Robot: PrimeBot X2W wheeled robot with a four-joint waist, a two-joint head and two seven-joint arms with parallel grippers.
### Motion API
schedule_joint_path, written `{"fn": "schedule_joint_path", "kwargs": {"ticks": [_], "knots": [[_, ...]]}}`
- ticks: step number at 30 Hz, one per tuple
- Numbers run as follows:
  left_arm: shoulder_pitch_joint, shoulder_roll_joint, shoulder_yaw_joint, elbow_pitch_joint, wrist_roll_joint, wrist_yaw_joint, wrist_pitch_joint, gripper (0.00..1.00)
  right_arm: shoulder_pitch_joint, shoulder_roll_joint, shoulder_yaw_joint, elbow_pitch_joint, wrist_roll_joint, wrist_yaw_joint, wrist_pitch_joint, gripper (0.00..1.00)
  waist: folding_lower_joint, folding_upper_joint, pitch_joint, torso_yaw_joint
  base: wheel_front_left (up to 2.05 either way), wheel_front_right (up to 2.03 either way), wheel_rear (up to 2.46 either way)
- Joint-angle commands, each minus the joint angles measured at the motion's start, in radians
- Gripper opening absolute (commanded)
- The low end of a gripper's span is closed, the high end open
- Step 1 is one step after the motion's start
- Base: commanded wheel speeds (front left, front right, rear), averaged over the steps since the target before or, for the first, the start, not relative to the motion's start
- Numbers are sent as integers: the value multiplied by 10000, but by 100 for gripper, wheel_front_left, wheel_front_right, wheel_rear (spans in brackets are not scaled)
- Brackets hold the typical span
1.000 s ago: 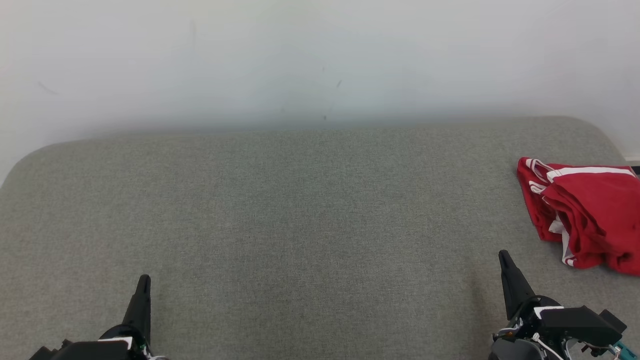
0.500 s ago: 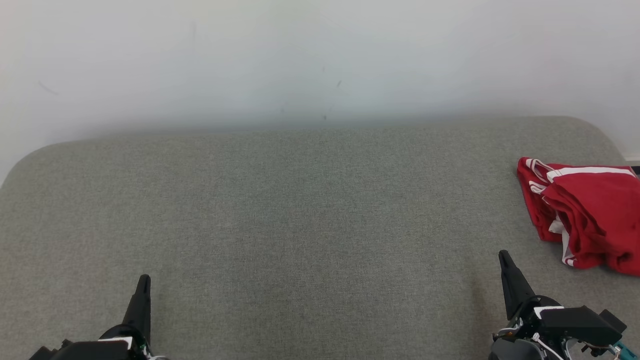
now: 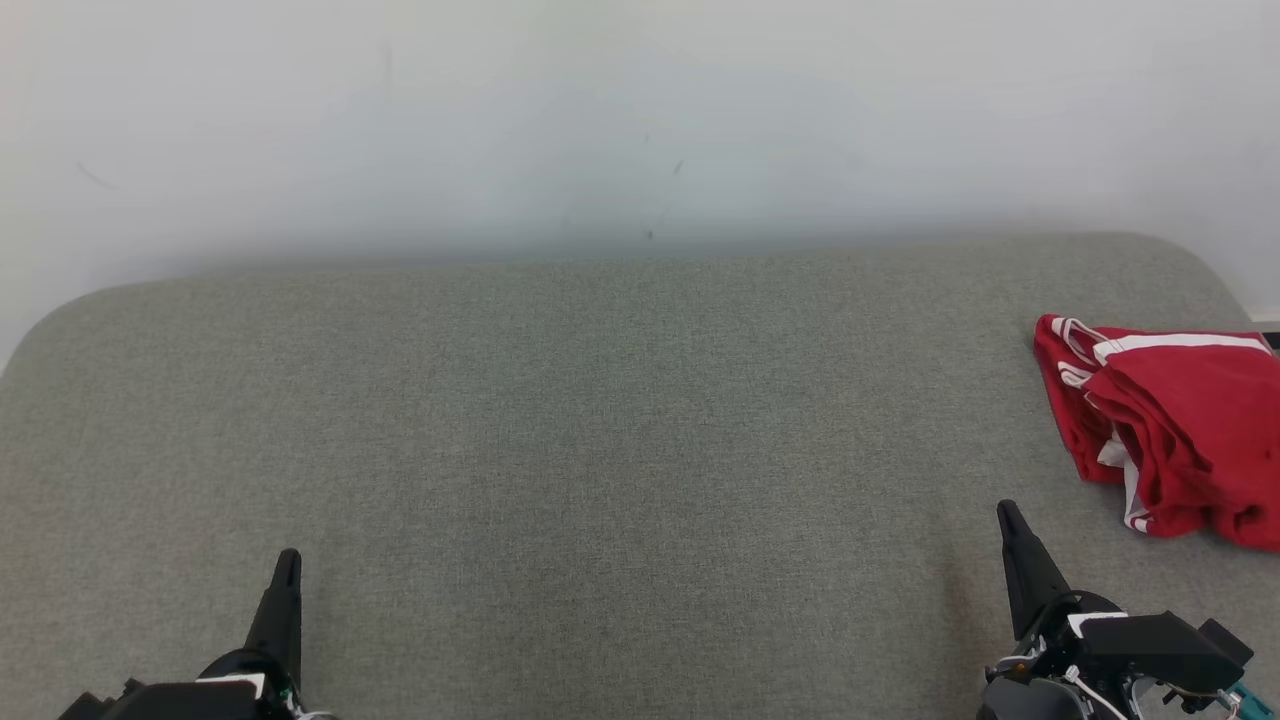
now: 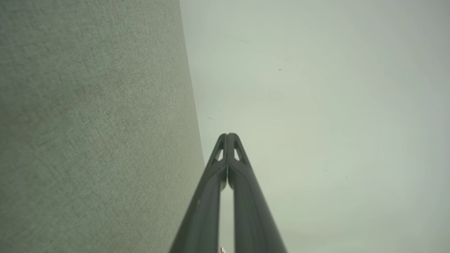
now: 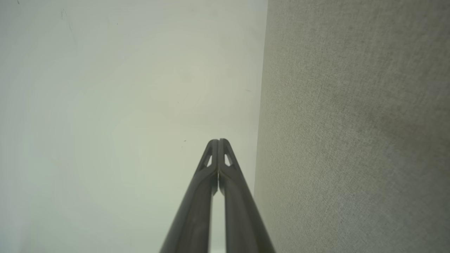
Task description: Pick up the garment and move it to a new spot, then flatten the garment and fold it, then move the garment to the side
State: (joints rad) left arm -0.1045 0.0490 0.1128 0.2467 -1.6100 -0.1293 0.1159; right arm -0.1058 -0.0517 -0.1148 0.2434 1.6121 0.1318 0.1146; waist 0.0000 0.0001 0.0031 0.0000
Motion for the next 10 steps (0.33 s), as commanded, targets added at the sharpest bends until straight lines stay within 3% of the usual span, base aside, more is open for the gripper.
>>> {"fn": "schedule_joint_path", "kwargs": {"ticks": [1,10], "knots": [[-85,23,33,-40,-55,-34,3,0,-44,27,-2,-5,17,-21,27,0,0,-1,0,0,0,0,0],[-84,23,35,-39,-55,-34,1,0,-43,27,-2,-7,17,-21,27,0,0,-1,0,0,0,0,0]]}}
